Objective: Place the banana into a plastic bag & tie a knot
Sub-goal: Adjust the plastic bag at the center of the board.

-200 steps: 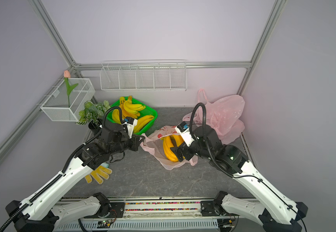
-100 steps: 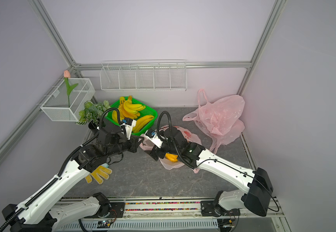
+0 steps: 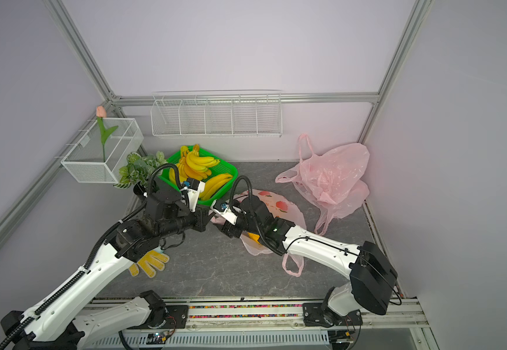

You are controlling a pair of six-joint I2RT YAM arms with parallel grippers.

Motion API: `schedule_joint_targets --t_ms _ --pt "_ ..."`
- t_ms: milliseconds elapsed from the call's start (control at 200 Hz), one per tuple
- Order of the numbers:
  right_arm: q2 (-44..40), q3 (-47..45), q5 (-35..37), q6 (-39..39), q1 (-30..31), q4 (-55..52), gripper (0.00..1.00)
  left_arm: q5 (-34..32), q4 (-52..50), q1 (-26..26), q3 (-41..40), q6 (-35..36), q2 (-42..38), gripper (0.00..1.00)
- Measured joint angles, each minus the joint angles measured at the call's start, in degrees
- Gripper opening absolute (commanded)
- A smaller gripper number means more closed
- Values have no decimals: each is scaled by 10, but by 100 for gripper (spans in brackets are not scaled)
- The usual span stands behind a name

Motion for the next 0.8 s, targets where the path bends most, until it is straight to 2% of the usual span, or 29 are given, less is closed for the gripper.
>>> schedule_joint_targets --t_ms 110,150,230,305,375,495,590,610,635,800 --pt "-1 -5 -11 5 -7 20 32 3 0 0 0 0 0 0" --pt "-2 -8 -15 5 -9 28 23 3 0 0 0 0 -1 4" --pt "-3 -12 -23 17 -10 36 13 3 1 0 -5 0 -7 17" --pt "-4 -16 -25 29 -14 40 8 2 7 0 -17 -3 -23 40" --pt "-8 -21 -30 42 -20 40 7 -6 14 0 -34 -4 -49 58" --pt "-33 -36 -32 60 -29 35 7 -37 57 0 -92 12 -126 77" --pt "-59 -37 -33 72 -31 21 7 -57 121 0 -168 24 -191 80" --pt "-63 -37 -33 75 -31 17 7 -58 134 0 -181 26 -200 86" --pt "-70 -37 -35 80 -31 12 7 -57 155 0 -199 29 -210 87" --pt "-108 -37 -43 113 -31 -21 7 -42 290 -9 -285 54 -188 85"
